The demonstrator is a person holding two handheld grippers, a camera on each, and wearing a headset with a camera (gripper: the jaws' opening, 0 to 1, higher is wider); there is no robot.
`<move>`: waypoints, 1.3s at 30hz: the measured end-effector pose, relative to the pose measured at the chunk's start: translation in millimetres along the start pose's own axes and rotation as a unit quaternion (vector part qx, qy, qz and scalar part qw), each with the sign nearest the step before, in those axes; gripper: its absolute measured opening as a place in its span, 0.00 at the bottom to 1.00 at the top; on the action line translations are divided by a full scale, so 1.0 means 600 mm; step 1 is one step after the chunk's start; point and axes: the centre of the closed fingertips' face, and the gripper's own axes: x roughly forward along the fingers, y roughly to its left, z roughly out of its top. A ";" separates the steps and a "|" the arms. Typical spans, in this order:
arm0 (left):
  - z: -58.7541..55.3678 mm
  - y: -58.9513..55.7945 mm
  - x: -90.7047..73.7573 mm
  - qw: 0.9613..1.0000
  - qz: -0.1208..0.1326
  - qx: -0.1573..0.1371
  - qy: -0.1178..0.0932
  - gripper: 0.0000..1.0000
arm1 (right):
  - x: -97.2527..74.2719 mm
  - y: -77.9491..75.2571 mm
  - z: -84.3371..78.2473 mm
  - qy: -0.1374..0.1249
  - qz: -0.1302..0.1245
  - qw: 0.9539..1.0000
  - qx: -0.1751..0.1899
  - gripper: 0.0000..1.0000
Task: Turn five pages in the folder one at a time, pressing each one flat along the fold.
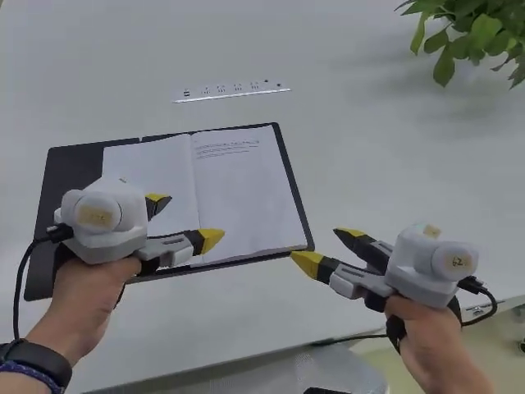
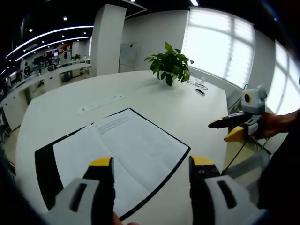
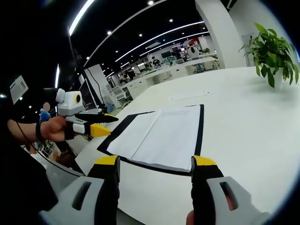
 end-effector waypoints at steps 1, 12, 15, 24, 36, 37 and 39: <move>-0.001 -0.001 0.006 1.000 -0.002 -0.005 -0.001 0.63 | 0.000 0.000 -0.001 0.000 0.000 1.000 0.000 0.60; -0.034 -0.035 0.074 0.999 -0.029 -0.004 0.028 0.63 | -0.005 -0.008 -0.005 0.003 -0.001 1.000 0.009 0.60; -0.036 -0.046 0.090 0.999 -0.037 0.001 0.034 0.63 | -0.006 -0.008 -0.007 0.006 0.001 1.000 0.008 0.60; -0.024 -0.047 0.138 0.997 -0.043 0.039 0.046 0.65 | -0.008 -0.013 -0.012 0.010 0.000 1.000 0.017 0.60; -0.021 -0.067 0.224 0.995 -0.058 0.060 0.054 0.66 | -0.008 -0.015 -0.020 0.019 -0.002 1.000 0.023 0.59; -0.023 -0.072 0.230 0.995 -0.060 0.063 0.057 0.66 | -0.007 -0.015 -0.020 0.019 -0.002 1.000 0.023 0.59; -0.029 -0.077 0.238 0.994 -0.062 0.066 0.060 0.66 | -0.007 -0.015 -0.021 0.019 -0.002 1.000 0.024 0.59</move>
